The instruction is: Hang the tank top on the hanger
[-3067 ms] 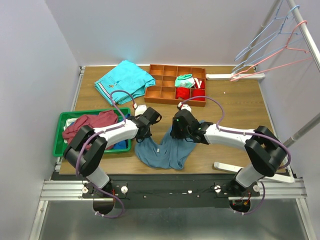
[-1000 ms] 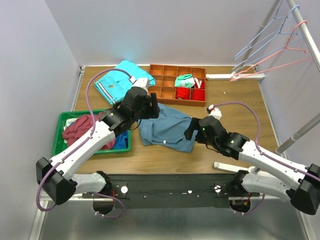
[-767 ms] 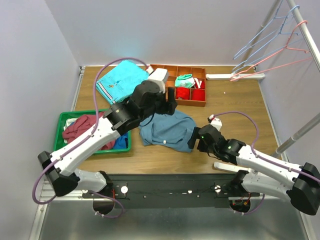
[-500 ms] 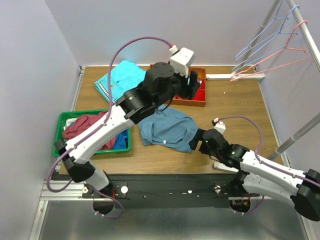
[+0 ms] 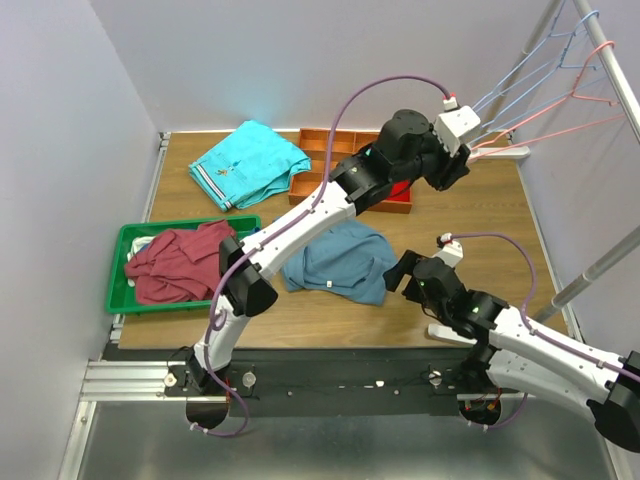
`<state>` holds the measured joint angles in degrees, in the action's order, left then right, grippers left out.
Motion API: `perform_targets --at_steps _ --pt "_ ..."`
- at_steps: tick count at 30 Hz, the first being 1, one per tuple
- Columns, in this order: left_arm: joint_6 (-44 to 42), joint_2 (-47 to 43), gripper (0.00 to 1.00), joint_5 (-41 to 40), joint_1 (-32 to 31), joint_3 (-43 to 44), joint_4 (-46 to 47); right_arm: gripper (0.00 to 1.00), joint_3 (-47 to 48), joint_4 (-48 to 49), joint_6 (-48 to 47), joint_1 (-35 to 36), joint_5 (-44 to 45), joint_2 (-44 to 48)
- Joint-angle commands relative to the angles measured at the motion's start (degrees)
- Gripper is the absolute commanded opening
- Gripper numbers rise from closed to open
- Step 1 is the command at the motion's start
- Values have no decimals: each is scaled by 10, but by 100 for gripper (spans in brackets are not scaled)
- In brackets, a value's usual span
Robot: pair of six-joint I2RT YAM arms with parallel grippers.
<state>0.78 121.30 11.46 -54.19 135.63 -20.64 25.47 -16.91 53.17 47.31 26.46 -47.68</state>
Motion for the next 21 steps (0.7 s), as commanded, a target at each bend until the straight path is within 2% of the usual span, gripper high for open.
perform_targets --at_steps 1,8,21 --pt "-16 15 50 47 5 28 46 92 -1 -22 14 4 42 20" --pt "-10 46 45 62 8 53 61 92 -6 -30 10 4 52 22" --pt "-10 74 39 37 8 68 90 92 4 -33 -3 4 56 15"
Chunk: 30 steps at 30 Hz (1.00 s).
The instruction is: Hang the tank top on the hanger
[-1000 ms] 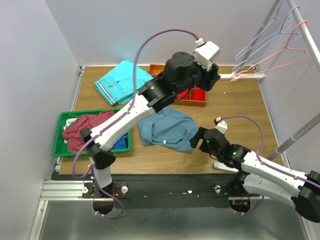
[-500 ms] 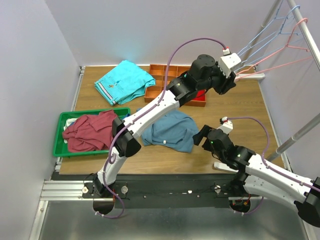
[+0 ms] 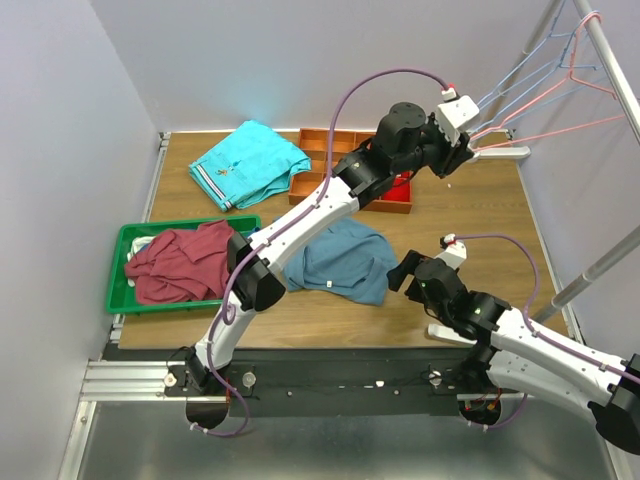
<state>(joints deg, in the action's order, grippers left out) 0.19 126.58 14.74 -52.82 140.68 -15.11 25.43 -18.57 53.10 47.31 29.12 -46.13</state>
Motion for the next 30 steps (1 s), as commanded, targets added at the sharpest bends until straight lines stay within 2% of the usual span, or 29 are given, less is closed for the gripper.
perform_targets --at_steps 1,9,24,30 --pt "-4 20 39 4 -5 16 32 92 3 -16 -1 4 30 0" --pt "-8 -9 39 -6 -5 -51 34 93 1 -9 0 4 29 -6" --pt "-32 -37 39 -13 -5 -81 25 93 1 -10 1 4 30 -10" --pt "-42 -41 44 -30 -4 -78 24 93 1 -11 2 3 30 -11"
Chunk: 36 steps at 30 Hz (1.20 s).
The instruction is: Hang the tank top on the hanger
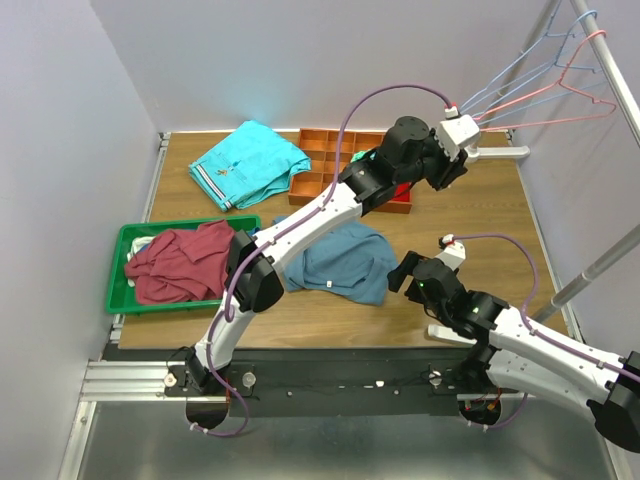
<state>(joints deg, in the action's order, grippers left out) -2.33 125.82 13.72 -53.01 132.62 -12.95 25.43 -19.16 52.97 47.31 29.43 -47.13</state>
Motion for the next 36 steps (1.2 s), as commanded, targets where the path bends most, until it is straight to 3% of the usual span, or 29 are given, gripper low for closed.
perform_targets --at_steps 1,14,27,36 --pt "-18 -36 43 -22 -2 3 0 93 1 -5 4 4 27 0" --pt "-15 -97 45 -6 23 -58 6 93 0 0 -1 3 23 -5" --pt "19 -54 56 67 38 10 12 93 1 -1 -1 4 23 -5" --pt "46 -27 63 58 37 20 70 93 4 -5 -4 4 21 -9"
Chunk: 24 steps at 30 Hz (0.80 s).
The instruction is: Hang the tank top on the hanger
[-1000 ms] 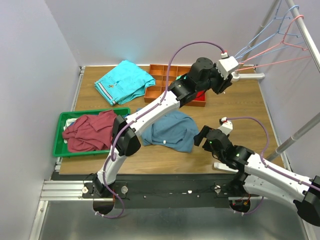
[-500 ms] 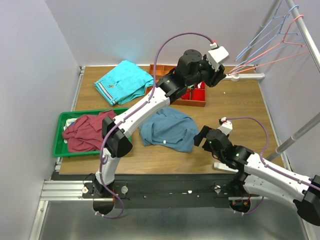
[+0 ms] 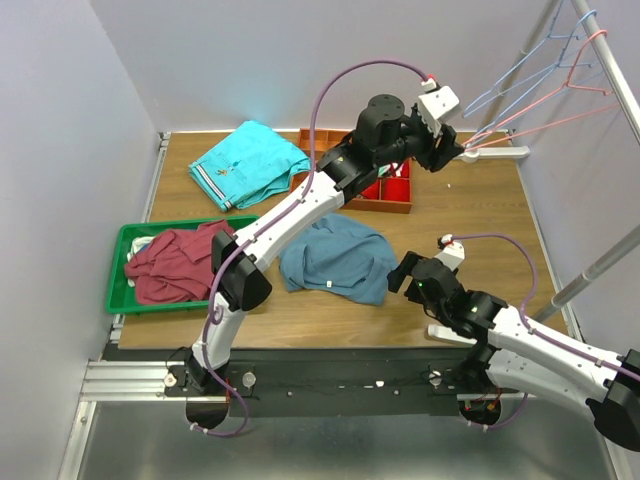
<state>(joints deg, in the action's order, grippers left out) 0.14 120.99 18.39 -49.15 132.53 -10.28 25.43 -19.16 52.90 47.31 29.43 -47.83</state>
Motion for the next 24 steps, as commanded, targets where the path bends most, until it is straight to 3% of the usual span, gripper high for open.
perform_targets --at_steps 1,18,24 --pt "27 29 62 12 -2 25 46 93 4 -7 -3 3 22 -2" --pt "38 85 60 -5 -18 62 78 93 1 -23 -3 3 22 10" --pt "40 96 48 -28 -20 63 96 93 1 -36 -2 3 27 19"
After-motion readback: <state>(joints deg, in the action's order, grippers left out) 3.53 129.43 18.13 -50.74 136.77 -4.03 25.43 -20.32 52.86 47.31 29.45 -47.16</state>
